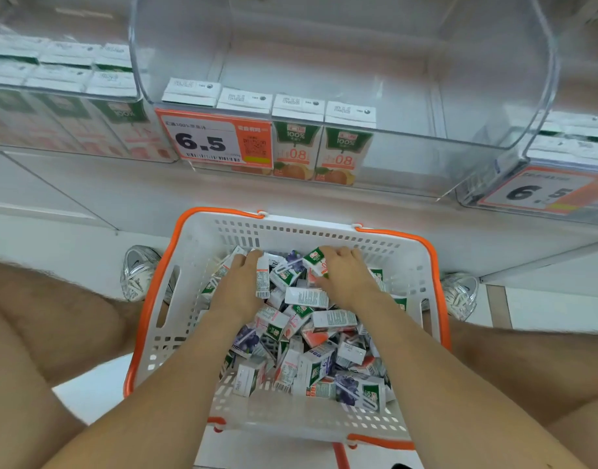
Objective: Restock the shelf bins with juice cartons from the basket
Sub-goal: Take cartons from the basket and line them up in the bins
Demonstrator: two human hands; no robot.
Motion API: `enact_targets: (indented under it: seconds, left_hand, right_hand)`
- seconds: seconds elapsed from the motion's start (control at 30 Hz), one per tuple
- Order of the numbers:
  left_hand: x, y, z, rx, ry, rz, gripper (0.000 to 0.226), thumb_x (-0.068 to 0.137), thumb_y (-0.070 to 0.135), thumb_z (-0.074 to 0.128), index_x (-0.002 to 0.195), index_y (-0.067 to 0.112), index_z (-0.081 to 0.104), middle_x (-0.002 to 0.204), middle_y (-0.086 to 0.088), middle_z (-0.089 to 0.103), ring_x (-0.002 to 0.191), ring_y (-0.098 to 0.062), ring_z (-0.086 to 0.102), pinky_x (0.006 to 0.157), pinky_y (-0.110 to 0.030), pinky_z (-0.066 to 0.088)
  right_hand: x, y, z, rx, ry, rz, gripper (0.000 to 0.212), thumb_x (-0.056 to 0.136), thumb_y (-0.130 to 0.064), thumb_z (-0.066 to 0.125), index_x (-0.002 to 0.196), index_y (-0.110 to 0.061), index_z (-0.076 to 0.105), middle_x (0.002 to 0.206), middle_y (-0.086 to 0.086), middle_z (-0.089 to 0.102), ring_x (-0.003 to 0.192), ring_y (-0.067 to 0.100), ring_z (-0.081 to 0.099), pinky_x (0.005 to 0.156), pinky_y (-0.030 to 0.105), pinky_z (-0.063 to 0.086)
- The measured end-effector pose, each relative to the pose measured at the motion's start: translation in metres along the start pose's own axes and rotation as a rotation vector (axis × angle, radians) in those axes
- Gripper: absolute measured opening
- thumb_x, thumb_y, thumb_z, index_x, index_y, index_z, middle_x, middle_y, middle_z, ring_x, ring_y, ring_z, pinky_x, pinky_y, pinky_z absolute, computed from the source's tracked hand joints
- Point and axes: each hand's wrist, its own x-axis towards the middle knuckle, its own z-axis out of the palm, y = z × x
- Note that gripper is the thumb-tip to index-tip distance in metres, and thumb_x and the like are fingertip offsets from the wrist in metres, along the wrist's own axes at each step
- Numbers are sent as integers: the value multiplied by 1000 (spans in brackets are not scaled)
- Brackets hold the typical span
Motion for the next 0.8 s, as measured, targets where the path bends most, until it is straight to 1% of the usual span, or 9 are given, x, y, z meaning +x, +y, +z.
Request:
enact_targets:
  seconds: [0.17, 0.27, 0.37, 0.43, 0.5, 0.53, 0.6, 0.7, 0.8]
  left_hand:
    - [-17, 12, -12, -33, 46, -9, 86, 62, 13, 96, 124, 24, 37, 124, 0, 45, 88, -28, 62, 69, -50, 57]
    - [-26, 16, -21, -327, 100, -84, 85, 59, 13, 98, 116, 28, 37, 105, 1, 61, 81, -23, 67, 63, -47, 58]
    - [-34, 24, -38, -629, 58, -99, 85, 63, 8, 99, 124, 27, 43, 118, 3, 61, 90, -20, 72, 61, -28, 57]
    - [-40, 34, -52, -754, -17, -77, 81, 69, 11, 97, 131, 30, 48, 128, 8, 56, 95, -19, 72, 63, -20, 56]
    - [-47, 46, -68, -822, -53, -45, 80, 71, 19, 96, 135, 36, 52, 133, 7, 55, 97, -20, 73, 73, -24, 61]
    - [-49, 51, -76, -817, -44, -24, 82, 68, 28, 98, 135, 42, 53, 135, 6, 54, 105, -22, 72, 84, -32, 62]
    - [-53, 60, -96, -717, -5, 58, 84, 62, 42, 98, 133, 51, 54, 142, 5, 46, 124, -23, 60, 99, -40, 57]
    - [-70, 78, -133, -576, 54, 163, 80, 69, 32, 97, 135, 48, 56, 141, 4, 39, 125, -16, 48, 89, -19, 44]
    - [-88, 96, -168, -432, 79, 258, 91, 67, 33, 99, 143, 47, 51, 133, 11, 37, 117, -16, 51, 88, -21, 43]
  right_hand:
    - [-6, -2, -13, 135, -41, 54, 91, 85, -25, 81, 159, -10, 30, 154, 14, 43, 141, 35, 42, 116, 46, 41]
    - [-15, -1, -26, 152, 25, 42, 99, 82, -34, 85, 161, -15, 30, 157, 11, 36, 142, 31, 43, 115, 44, 43]
    - [-26, -4, -45, 223, 45, 31, 103, 74, -38, 92, 160, -16, 38, 159, 10, 30, 141, 30, 44, 113, 38, 41]
    - [-33, -8, -55, 318, 32, 24, 89, 73, -36, 92, 150, -16, 54, 150, 13, 37, 126, 25, 51, 101, 28, 47]
    - [-43, -14, -68, 480, 25, 17, 57, 72, -30, 90, 126, -20, 73, 134, 15, 51, 95, 16, 64, 78, 22, 53]
    - [-49, -19, -75, 571, 30, 8, 46, 73, -26, 88, 117, -19, 75, 127, 15, 57, 83, 13, 67, 68, 20, 53]
    - [-64, -30, -91, 703, 24, -5, 39, 82, -20, 85, 116, -19, 68, 120, 8, 62, 84, 12, 67, 70, 21, 52]
    - [-87, -43, -113, 833, -45, 1, 50, 89, -13, 77, 131, -16, 50, 124, 12, 62, 86, 20, 65, 76, 37, 54]
    - [-104, -52, -131, 968, -129, -35, 69, 86, -11, 82, 136, -22, 36, 103, 18, 70, 69, 22, 69, 66, 40, 61]
